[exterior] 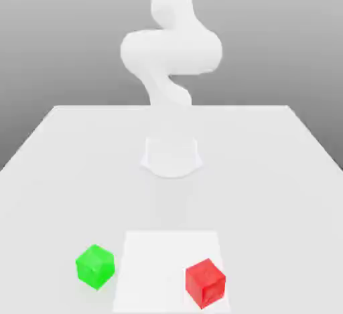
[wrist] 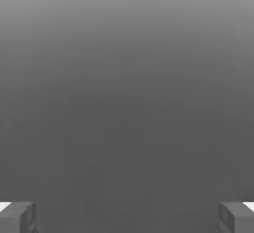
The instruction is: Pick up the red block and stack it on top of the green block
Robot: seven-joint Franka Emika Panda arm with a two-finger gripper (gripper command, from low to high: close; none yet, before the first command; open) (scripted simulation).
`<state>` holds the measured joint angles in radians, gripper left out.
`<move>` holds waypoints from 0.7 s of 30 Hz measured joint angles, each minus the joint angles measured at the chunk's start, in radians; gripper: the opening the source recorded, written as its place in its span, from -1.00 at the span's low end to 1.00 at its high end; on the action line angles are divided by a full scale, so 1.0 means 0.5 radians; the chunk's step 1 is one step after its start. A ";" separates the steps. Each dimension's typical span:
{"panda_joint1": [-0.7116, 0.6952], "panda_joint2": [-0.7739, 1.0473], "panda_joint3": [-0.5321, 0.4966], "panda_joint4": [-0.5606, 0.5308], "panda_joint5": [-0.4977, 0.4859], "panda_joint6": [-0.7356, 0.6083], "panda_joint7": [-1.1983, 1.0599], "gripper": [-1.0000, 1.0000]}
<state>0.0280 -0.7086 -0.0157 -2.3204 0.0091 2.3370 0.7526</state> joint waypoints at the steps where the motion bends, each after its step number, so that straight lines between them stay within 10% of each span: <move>1: 0.024 0.079 -0.013 -0.018 0.008 0.032 -0.041 0.00; 21: 0.280 1.533 -0.058 -0.342 0.087 0.623 -0.749 0.00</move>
<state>0.1681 0.0581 -0.0444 -2.4915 0.0528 2.6487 0.3781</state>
